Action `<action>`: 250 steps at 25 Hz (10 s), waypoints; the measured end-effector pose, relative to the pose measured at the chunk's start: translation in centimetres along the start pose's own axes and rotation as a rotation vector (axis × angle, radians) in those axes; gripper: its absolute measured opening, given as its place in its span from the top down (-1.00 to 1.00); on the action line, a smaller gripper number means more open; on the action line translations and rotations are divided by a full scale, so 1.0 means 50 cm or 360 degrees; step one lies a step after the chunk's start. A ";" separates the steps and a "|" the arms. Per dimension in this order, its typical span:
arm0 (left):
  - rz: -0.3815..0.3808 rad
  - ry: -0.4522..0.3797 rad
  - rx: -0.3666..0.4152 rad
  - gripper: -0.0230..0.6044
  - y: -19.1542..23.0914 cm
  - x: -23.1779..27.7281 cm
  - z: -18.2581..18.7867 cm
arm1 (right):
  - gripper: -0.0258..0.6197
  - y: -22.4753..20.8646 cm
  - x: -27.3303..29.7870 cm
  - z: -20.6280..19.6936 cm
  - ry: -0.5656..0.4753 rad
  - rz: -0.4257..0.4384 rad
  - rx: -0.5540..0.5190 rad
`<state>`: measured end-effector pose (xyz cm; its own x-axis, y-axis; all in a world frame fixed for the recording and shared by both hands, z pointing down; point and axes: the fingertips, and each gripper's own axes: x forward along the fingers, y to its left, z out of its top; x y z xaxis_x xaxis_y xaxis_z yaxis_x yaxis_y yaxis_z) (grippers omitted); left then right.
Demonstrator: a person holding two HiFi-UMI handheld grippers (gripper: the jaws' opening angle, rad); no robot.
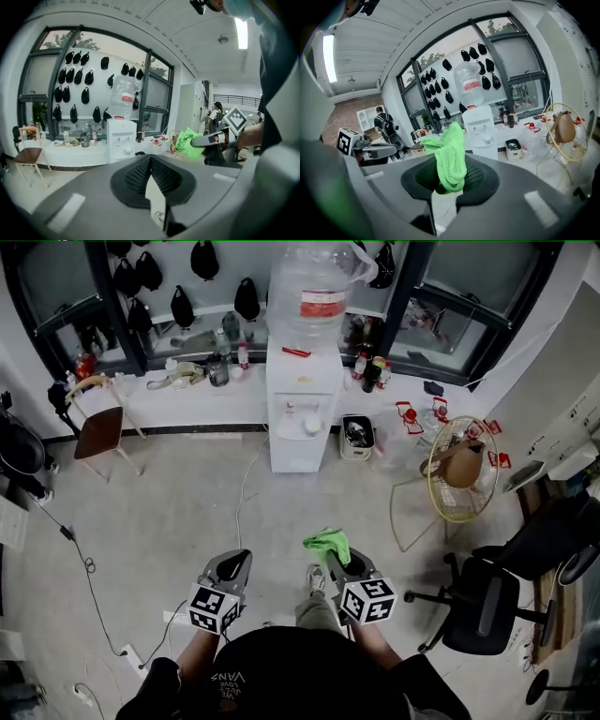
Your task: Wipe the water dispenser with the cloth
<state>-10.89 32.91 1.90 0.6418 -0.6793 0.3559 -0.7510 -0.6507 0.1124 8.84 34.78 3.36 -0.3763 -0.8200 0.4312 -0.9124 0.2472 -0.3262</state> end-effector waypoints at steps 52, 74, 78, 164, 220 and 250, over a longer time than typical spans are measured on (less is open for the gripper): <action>0.0004 0.0113 -0.0159 0.92 0.515 0.770 -0.182 | 0.64 -0.334 0.824 -0.042 0.0426 0.0000 -0.0038; 0.0052 -0.0018 -0.0234 0.92 0.593 0.962 -0.506 | 0.64 -0.434 1.220 -0.339 0.0269 0.0209 -0.0470; -0.0013 -0.0057 -0.0196 0.92 0.593 0.997 -0.525 | 0.64 -0.440 1.258 -0.341 0.0154 0.0212 -0.0628; -0.0078 0.0051 0.0163 0.92 0.511 1.009 -0.540 | 0.63 -0.777 1.420 -0.365 0.0164 -0.0125 -0.0854; -0.0068 0.0160 0.0227 0.92 0.497 1.013 -0.582 | 0.62 -0.904 1.421 -0.444 0.0349 -0.0309 -0.0751; 0.0006 0.0242 0.0220 0.92 0.526 0.957 -0.628 | 0.63 -0.656 1.559 -0.663 0.0524 0.0096 -0.0859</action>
<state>-4.80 -6.07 51.02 0.6004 -0.6296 0.4930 -0.7181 -0.6958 -0.0140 4.11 -20.13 75.57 -0.3808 -0.6161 0.6895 -0.8084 0.5839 0.0752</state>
